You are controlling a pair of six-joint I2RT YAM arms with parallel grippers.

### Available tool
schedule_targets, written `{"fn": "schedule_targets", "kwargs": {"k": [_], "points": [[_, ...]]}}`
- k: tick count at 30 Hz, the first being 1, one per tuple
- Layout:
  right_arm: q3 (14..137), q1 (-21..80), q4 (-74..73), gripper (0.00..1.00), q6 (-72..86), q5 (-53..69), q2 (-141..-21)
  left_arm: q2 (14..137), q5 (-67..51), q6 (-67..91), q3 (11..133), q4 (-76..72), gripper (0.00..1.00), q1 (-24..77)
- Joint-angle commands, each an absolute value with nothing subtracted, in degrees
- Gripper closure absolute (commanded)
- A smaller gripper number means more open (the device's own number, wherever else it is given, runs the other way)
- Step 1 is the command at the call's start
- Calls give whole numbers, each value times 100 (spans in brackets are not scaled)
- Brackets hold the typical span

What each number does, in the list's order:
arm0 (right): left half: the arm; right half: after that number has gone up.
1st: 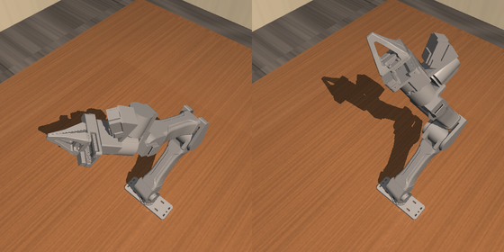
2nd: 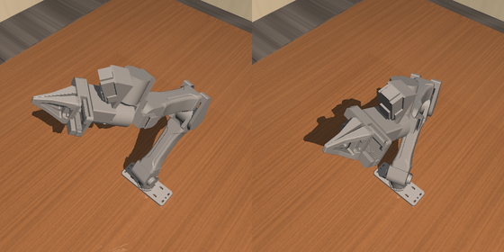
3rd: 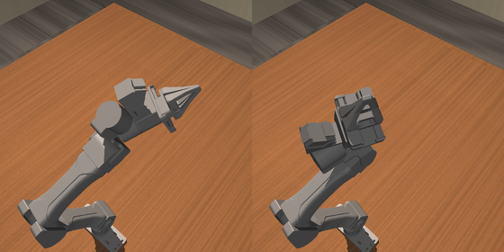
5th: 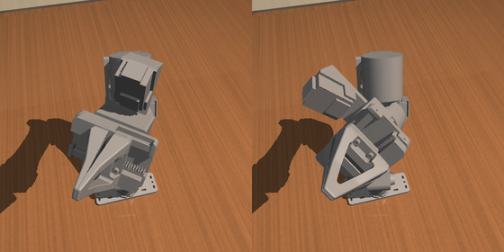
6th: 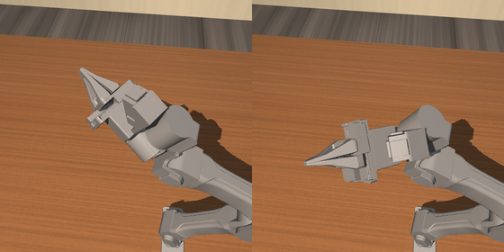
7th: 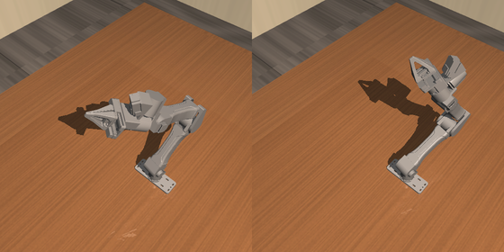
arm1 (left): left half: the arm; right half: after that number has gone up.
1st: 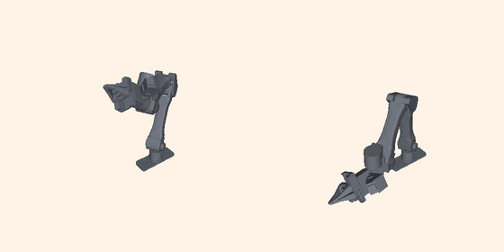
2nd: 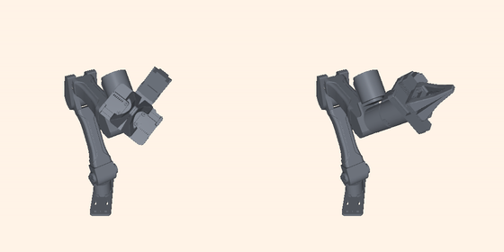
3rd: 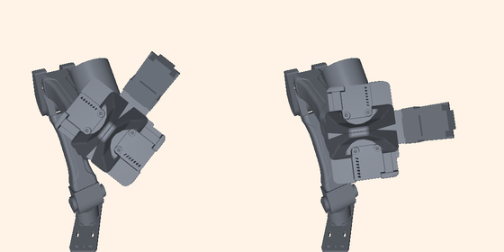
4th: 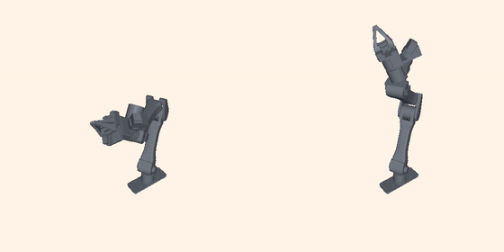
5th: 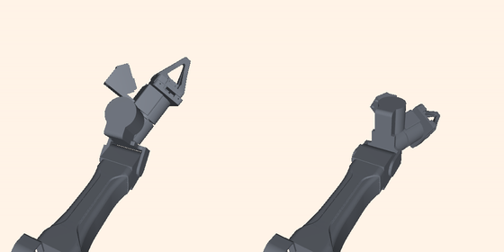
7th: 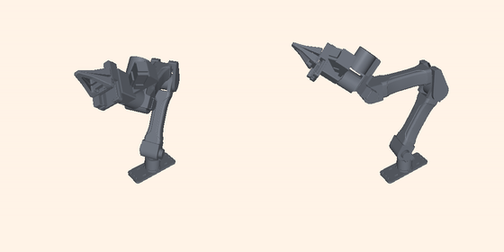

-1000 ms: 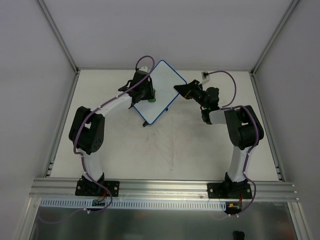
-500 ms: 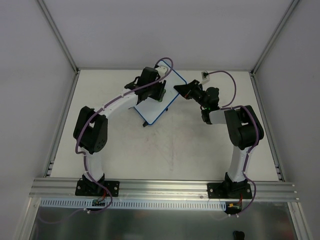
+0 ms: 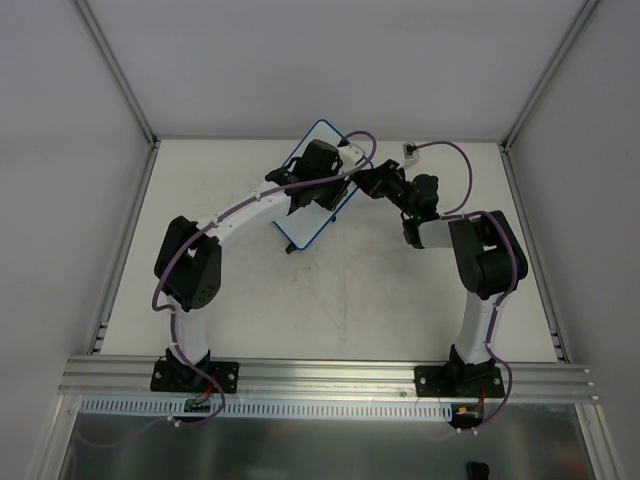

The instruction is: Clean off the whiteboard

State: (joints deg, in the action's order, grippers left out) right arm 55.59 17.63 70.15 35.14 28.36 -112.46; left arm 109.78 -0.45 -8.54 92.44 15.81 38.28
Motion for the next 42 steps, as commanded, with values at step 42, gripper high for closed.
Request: {"fn": "schedule_targets", "kwargs": {"k": [42], "points": [[5625, 1854, 7497, 100, 3419, 3243, -11197, 7788, 862, 4359, 5152, 2145, 100, 1591]]}}
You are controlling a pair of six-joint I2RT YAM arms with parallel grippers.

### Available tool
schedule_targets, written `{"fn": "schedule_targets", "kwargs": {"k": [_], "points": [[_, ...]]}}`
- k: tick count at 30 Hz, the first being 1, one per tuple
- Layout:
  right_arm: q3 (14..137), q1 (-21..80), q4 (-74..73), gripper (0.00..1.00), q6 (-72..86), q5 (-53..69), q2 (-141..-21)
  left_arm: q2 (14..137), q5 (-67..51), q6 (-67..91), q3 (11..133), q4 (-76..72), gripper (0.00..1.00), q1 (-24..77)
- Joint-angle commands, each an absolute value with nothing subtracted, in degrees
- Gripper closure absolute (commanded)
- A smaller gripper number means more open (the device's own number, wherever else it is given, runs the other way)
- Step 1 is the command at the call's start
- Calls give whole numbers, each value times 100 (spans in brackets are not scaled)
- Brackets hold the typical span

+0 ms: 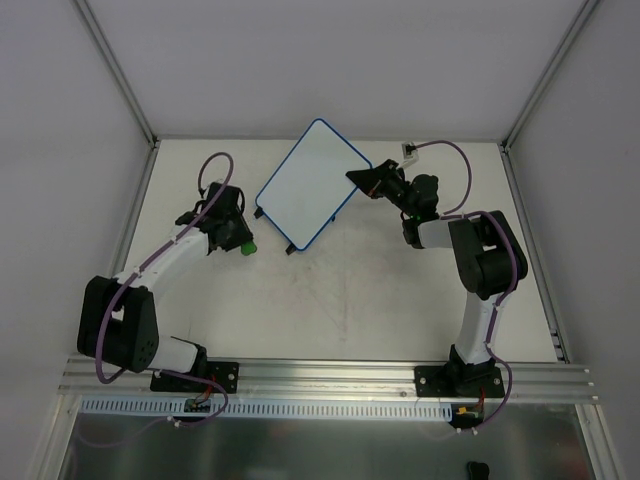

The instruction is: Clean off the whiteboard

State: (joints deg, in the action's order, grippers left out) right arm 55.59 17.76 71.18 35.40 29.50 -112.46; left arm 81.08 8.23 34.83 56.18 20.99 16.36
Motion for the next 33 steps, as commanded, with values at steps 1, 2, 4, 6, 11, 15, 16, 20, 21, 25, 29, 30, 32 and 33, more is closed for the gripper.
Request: {"fn": "schedule_targets", "kwargs": {"k": [1, 2, 4, 6, 11, 15, 16, 20, 21, 25, 29, 30, 32, 33], "points": [[5625, 1846, 7497, 100, 3436, 3234, -11189, 7709, 844, 4429, 4907, 2145, 100, 1582], [5642, 1837, 7462, 100, 3454, 3226, -11188, 7534, 818, 4499, 4800, 2145, 100, 1565], [5678, 1846, 7331, 100, 3463, 3217, -11171, 7418, 774, 4632, 4580, 2145, 100, 1556], [5704, 1837, 7128, 100, 3437, 3182, -11153, 7339, 765, 4632, 4535, 2153, 100, 1529], [5695, 1854, 6734, 100, 3322, 3032, -11021, 7277, 607, 4833, 4421, 2171, 100, 1380], [5774, 1863, 6408, 100, 3322, 2910, -10995, 7374, 501, 4878, 4394, 2180, 100, 1283], [5774, 1863, 6372, 100, 3305, 2909, -10986, 7400, 501, 4869, 4395, 2188, 100, 1266], [5766, 1872, 6249, 100, 3217, 2865, -10934, 7637, 413, 4747, 4438, 2188, 100, 1187], [5757, 1872, 6240, 100, 3208, 2857, -10925, 7690, 396, 4711, 4447, 2188, 98, 1169], [5731, 1881, 6240, 100, 3164, 2865, -10890, 7910, 255, 4623, 4491, 2171, 83, 1081], [5713, 1890, 6205, 100, 3094, 2865, -10863, 8165, 211, 4553, 4544, 2171, 81, 1064], [5713, 1890, 6196, 100, 3085, 2865, -10855, 8235, 176, 4509, 4544, 2180, 80, 1055], [5704, 1907, 6144, 99, 3041, 2857, -10819, 8262, 97, 4465, 4570, 2180, 75, 1046], [5704, 1916, 6135, 98, 3015, 2848, -10802, 8262, 79, 4404, 4570, 2180, 64, 1037]]}}
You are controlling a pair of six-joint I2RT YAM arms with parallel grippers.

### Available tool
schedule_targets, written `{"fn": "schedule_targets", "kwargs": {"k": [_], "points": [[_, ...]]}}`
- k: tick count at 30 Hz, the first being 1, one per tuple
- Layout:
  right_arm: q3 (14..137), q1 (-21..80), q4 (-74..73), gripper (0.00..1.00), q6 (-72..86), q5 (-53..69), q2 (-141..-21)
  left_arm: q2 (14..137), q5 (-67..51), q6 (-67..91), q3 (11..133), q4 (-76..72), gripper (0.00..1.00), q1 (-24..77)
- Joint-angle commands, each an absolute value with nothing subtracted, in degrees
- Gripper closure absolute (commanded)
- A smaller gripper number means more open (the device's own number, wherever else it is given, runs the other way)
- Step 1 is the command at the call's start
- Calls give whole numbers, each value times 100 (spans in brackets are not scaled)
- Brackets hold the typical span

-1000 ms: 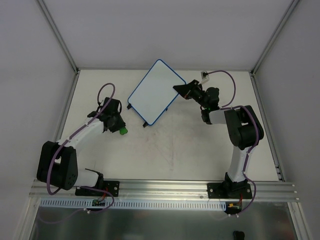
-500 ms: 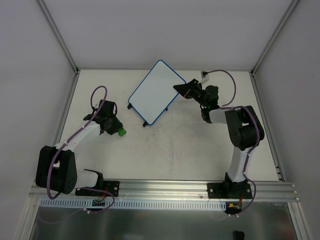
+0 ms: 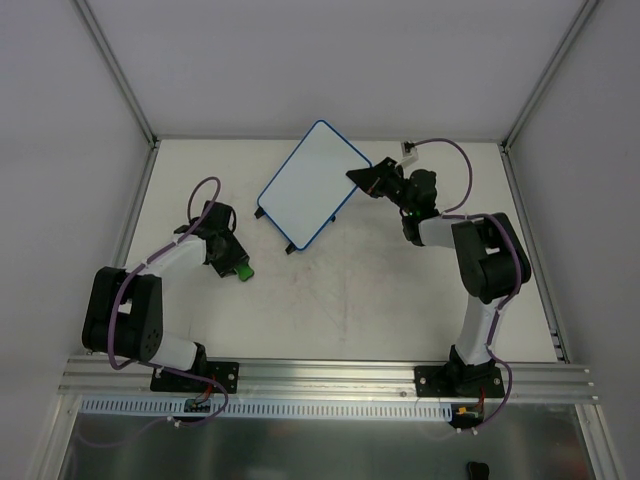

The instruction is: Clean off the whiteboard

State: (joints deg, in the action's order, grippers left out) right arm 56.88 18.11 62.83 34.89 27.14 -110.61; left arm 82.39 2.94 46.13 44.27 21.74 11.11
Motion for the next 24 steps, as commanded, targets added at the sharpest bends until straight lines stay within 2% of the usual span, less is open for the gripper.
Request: {"fn": "schedule_targets", "kwargs": {"k": [1, 5, 12, 24], "points": [[5704, 1916, 6117, 98, 2997, 2839, -10793, 8253, 79, 4377, 4570, 2180, 58, 1028], [5739, 1960, 6021, 98, 2927, 2839, -10749, 8078, 114, 4351, 4518, 2180, 32, 1028], [5827, 2039, 5836, 98, 2760, 2839, -10714, 7867, 97, 4315, 4517, 2188, 1, 1028], [6020, 2145, 5432, 95, 2523, 2883, -10740, 7577, 123, 4298, 4500, 2206, 1, 1028]]}}
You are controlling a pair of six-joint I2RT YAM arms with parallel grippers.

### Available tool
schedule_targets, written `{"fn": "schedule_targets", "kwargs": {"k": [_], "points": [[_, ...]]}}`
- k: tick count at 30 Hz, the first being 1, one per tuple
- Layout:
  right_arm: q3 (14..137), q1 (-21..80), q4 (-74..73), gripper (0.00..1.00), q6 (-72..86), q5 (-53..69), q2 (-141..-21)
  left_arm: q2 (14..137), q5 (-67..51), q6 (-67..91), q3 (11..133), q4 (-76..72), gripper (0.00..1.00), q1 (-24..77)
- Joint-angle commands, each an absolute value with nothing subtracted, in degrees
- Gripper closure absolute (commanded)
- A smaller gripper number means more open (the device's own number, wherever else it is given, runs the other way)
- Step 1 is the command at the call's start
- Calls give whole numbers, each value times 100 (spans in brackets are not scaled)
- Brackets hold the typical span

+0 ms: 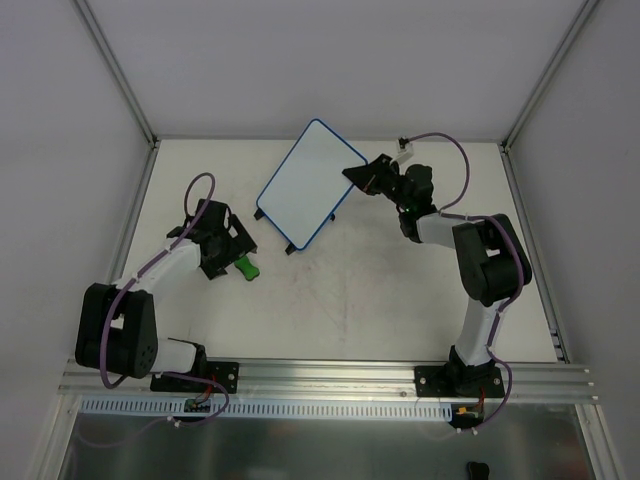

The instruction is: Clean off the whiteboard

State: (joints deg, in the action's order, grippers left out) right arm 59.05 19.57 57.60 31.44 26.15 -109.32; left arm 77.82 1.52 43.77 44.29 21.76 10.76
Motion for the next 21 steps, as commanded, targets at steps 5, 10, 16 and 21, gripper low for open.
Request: {"fn": "schedule_targets", "kwargs": {"k": [5, 10, 16, 21], "points": [[6047, 2171, 5423, 83, 2505, 2909, -10731, 7515, 88, 4263, 4535, 2224, 1, 1028], [6091, 2188, 5370, 74, 2461, 2918, -10749, 7444, 18, 4228, 4535, 2241, 1, 1028], [6073, 2188, 5388, 65, 2443, 2918, -10732, 7348, 18, 4227, 4544, 2259, 1, 1028], [6038, 2188, 5396, 47, 2408, 2909, -10731, 7348, 9, 4210, 4544, 2268, 1, 1028]]}}
